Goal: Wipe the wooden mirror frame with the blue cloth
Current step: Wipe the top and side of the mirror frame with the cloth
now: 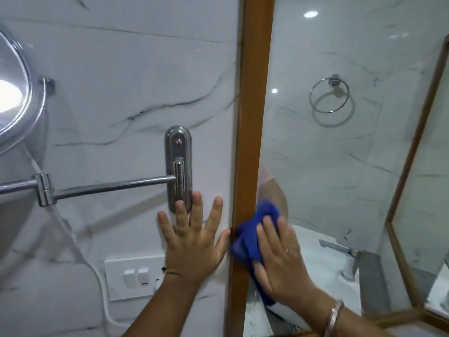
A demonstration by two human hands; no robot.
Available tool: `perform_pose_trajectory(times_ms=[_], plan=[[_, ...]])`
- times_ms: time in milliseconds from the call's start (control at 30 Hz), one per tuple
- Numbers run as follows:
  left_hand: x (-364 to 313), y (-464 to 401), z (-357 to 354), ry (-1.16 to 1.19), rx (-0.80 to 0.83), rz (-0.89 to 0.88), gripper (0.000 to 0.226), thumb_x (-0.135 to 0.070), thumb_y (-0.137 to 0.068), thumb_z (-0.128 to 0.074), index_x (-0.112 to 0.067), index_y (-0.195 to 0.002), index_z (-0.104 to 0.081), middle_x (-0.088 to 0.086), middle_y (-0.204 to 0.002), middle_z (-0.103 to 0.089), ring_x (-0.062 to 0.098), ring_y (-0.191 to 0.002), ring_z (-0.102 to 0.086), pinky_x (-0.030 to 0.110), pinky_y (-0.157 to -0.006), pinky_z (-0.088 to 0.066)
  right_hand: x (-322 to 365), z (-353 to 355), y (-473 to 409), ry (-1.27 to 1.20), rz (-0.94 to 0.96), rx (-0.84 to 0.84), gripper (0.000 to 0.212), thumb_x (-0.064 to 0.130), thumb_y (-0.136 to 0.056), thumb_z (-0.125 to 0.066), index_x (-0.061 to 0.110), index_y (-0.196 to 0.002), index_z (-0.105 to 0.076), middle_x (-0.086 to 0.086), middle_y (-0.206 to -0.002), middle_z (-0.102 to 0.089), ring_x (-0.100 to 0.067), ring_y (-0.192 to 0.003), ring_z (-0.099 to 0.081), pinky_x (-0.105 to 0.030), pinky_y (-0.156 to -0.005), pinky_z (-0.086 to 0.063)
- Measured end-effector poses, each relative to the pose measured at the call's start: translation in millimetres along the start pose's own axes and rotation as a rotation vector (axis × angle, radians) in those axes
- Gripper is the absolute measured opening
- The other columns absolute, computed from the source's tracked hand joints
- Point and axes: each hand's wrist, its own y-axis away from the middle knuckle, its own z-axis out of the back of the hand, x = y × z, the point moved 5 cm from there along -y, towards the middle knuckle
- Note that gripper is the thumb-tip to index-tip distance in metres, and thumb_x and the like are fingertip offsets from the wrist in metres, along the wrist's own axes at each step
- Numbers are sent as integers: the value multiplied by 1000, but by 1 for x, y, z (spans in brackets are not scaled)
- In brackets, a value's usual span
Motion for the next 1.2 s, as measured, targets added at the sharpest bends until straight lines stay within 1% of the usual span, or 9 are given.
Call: perform_pose_trajectory(times_ms=[133,367,433,533,633,767,900,1033,1200], plan=[[-1,2,-2,3,-31,-2,85,-62,-93,-43,-18,-159,-12,22,-165,15,41,-151,17,70,-112,-8,-2,0,-4,33,65,7,88,37,-79,-50,11,-153,-9,-8,-163,2,-32,-150,0,-48,-119,-13],[-7,5,-7,22,-75,-80,84,-55,-95,-45,-11,-159,-11,18,-166,14,32,-153,14,76,-110,-11,-80,140,-231,-116,-17,-375,68,22,-81,-46,-2,-143,-35,-24,-151,-35,-42,-141,-29,-43,-118,-22],[-9,7,-9,25,-67,-88,82,-54,-96,-44,-13,-159,-12,17,-166,13,31,-154,13,77,-109,-10,-105,171,-283,-50,-79,-439,52,25,-86,-40,-1,-129,-51,-27,-125,-55,-39,-118,-51,-35,-99,-36],[-9,6,-11,26,-67,-101,77,-53,-98,-43,-14,-159,-16,15,-167,9,30,-154,9,78,-108,-10,-121,180,-305,-59,-140,-414,40,30,-93,-30,-2,-94,-55,-20,-81,-46,-32,-76,-45,-29,-69,-26],[-9,6,-10,34,-47,-101,75,-52,-99,-42,-14,-159,-17,13,-168,6,30,-154,7,79,-107,-9,-102,153,-268,-31,-113,-504,40,25,-93,-39,-2,-115,-58,-25,-109,-61,-36,-105,-56,-34,-90,-38],[-9,7,-9,47,-43,-90,73,-50,-99,-42,-16,-159,-18,12,-167,-3,29,-155,6,79,-107,-10,-50,74,-142,-172,-43,-413,68,21,-84,-49,2,-146,-30,-20,-156,-27,-40,-145,-21,-52,-118,-19],[-9,5,-9,49,-18,-81,71,-49,-101,-38,-17,-159,-16,11,-168,4,29,-154,9,80,-107,-7,18,-27,40,-182,-31,-21,70,27,-88,-44,15,-152,-18,-4,-162,-11,-34,-149,-4,-48,-121,-8],[-8,5,-10,21,-13,-83,72,-52,-101,-38,-17,-159,-16,11,-168,10,30,-154,12,78,-108,-4,40,-86,141,-17,-23,343,37,23,-101,-23,11,-125,-48,-10,-135,-44,-39,-149,-3,-49,-120,-10],[-8,6,-11,26,3,-88,71,-53,-102,-34,-17,-160,-15,12,-167,11,30,-153,14,77,-109,-1,24,-58,76,-1,120,243,52,24,-97,-32,7,-145,-29,-14,-159,-15,-37,-149,1,-50,-118,-12]])
